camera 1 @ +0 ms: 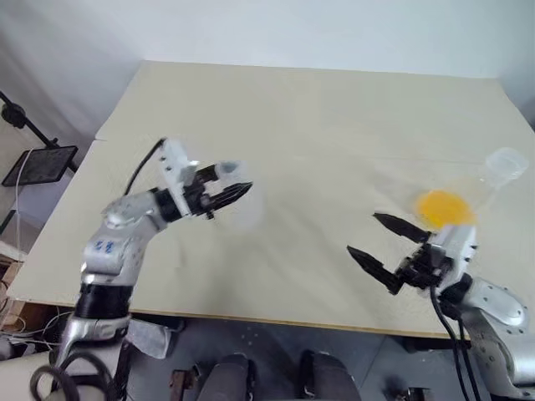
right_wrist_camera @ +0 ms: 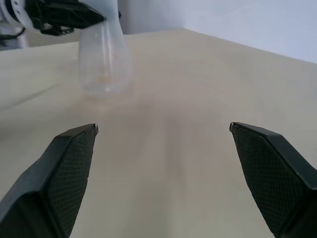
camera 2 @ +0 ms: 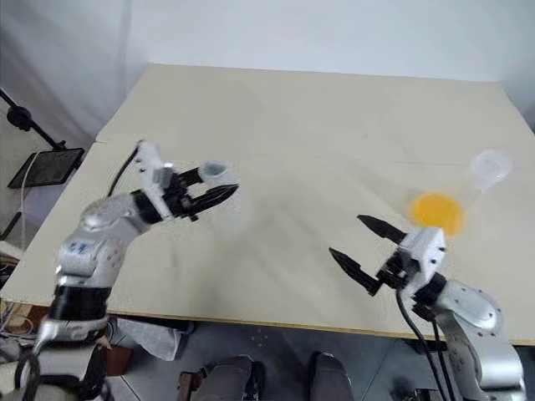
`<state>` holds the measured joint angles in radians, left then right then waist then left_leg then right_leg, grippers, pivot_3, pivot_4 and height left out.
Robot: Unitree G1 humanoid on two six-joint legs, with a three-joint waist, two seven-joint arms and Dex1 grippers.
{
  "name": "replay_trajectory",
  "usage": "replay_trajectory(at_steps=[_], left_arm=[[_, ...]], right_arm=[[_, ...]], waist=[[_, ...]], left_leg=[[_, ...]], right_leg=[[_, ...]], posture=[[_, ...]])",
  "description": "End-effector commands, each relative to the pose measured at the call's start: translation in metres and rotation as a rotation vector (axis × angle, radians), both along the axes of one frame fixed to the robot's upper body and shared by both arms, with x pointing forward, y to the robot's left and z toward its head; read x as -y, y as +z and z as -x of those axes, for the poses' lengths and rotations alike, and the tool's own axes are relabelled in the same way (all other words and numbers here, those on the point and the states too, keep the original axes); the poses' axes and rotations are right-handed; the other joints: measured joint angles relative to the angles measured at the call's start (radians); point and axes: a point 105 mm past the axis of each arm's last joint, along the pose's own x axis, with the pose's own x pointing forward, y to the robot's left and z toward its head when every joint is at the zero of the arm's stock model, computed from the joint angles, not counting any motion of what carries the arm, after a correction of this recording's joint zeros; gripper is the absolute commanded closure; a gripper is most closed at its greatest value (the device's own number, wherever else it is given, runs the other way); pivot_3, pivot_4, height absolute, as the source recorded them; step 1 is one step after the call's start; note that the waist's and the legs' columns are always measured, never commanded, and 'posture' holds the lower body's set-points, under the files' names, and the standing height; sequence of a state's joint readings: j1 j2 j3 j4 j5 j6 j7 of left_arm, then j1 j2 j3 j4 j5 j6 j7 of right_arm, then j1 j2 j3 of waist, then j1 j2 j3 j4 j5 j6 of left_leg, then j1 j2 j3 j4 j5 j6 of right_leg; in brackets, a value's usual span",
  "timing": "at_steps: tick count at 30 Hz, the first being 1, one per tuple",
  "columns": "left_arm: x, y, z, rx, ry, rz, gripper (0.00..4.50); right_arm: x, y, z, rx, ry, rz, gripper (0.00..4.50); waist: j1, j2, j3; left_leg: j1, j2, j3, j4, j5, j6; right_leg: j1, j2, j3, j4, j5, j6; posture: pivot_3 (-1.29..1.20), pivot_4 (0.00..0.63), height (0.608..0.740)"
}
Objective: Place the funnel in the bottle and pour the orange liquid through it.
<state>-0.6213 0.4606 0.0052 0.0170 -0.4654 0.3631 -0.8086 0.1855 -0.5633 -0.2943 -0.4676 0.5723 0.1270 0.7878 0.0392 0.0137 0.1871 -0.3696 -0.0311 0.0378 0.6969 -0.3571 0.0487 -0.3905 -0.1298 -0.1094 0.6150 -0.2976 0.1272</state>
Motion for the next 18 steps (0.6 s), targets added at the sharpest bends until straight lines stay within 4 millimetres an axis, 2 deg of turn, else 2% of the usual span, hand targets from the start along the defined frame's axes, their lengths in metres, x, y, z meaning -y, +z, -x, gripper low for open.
replay_trajectory(at_steps=[1,3,4,11,18], left_arm=[[0.028,-0.005,-0.006,-0.007,-0.09,-0.02,2.14],[0.058,-0.013,-0.012,0.002,-0.178,-0.07,2.14],[0.067,-0.015,-0.014,0.006,-0.203,-0.083,2.14],[0.106,-0.021,-0.031,0.072,-0.224,-0.102,2.14],[0.127,-0.024,-0.037,0.106,-0.233,-0.126,2.14]], right_arm=[[0.015,0.013,0.017,0.055,-0.105,0.0,0.0],[0.031,0.006,0.031,0.041,-0.211,0.006,0.0],[0.034,0.005,0.036,0.038,-0.24,0.01,0.0],[0.029,0.008,0.046,0.063,-0.302,-0.015,0.0],[0.02,0.005,0.049,0.061,-0.303,-0.045,0.0]], waist=[[0.004,0.0,0.0],[0.014,-0.001,0.0],[0.019,-0.001,0.0],[-0.004,-0.002,0.001],[0.004,-0.002,0.001]], left_leg=[[0.0,0.0,0.001,0.0,0.0,0.0],[0.0,0.0,0.001,0.0,0.0,0.0],[-0.001,0.0,0.002,0.0,0.001,0.001],[0.0,0.001,0.01,0.0,0.001,0.003],[-0.001,0.0,0.01,0.0,0.002,0.004]], right_leg=[[0.0,0.0,-0.001,0.0,0.0,0.0],[0.0,0.001,-0.001,-0.001,0.0,0.0],[0.0,0.001,-0.001,-0.001,0.0,0.0],[-0.001,0.001,0.003,-0.004,0.0,0.001],[-0.001,0.0,0.003,-0.004,0.001,0.001]], posture=[[0.0,0.15,0.74],[0.0,0.15,0.74],[0.0,0.15,0.74],[0.0,0.15,0.74],[0.0,0.15,0.74]])
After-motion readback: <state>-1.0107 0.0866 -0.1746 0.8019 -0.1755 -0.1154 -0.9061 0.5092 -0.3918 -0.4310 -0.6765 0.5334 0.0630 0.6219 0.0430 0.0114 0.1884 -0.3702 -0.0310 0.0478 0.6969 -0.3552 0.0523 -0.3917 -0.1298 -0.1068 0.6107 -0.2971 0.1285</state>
